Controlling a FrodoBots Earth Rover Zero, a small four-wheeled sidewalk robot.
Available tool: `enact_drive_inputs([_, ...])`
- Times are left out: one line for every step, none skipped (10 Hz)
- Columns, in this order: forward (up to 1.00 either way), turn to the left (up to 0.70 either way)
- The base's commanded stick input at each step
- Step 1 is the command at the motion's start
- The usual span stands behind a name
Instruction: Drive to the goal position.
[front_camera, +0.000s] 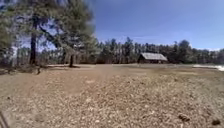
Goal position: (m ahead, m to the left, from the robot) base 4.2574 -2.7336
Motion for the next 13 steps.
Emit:
enact_drive_inputs([0.70, 0.00])
enact_drive_inputs([0.70, 0.00])
enact_drive_inputs([0.70, 0.00])
enact_drive_inputs([0.70, 0.00])
enact_drive_inputs([0.70, 0.00])
enact_drive_inputs([0.70, 0.00])
enact_drive_inputs([0.70, 0.00])
enact_drive_inputs([0.70, 0.00])
enact_drive_inputs([0.70, 0.00])
enact_drive_inputs([0.70, 0.00])
enact_drive_inputs([0.70, 0.00])
enact_drive_inputs([0.70, 0.00])
enact_drive_inputs([0.70, -0.02])
